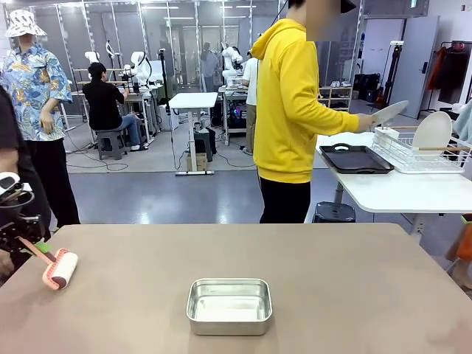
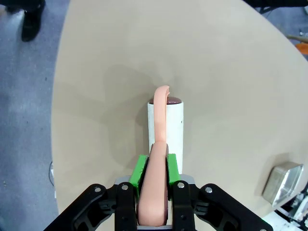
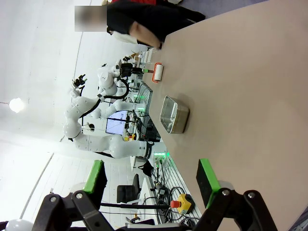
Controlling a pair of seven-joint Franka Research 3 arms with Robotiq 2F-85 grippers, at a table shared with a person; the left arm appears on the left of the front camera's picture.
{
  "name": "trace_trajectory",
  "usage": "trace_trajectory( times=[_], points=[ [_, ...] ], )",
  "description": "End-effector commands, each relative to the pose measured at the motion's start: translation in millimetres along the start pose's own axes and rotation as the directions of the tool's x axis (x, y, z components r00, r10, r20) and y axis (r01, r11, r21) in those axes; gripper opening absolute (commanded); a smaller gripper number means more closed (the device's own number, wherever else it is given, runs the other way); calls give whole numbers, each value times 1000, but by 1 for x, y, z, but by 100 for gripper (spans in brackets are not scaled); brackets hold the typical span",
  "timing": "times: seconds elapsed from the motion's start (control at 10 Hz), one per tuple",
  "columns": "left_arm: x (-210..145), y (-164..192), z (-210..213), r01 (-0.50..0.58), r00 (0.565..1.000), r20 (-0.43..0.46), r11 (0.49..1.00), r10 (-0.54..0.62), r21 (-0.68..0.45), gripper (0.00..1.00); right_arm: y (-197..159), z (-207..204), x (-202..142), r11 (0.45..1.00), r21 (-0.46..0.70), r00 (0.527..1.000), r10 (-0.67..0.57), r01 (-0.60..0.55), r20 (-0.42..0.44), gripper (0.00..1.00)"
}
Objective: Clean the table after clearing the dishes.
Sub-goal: When the right (or left) Handle tray is removed, use the right hand (or left hand) to clean the right (or left) side of the table with the Lint Roller.
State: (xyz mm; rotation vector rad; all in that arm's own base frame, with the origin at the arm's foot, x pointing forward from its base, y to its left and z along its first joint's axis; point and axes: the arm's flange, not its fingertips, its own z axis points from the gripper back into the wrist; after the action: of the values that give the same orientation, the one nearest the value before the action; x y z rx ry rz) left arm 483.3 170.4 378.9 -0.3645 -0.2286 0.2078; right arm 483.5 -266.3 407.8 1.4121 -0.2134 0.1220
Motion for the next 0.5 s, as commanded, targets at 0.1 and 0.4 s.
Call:
trace_trajectory(
  times=[0.1, 0.4],
  points=[
    [-5, 45, -37, 11, 998, -63, 990, -2, 143, 22, 4, -4, -5, 1000, -5, 1000, -3, 3, -5, 96],
    [-2, 28, -36, 42, 998, -51, 978, -33, 203, 22, 4, -4, -5, 1000, -5, 1000, -3, 3, -5, 96]
  ],
)
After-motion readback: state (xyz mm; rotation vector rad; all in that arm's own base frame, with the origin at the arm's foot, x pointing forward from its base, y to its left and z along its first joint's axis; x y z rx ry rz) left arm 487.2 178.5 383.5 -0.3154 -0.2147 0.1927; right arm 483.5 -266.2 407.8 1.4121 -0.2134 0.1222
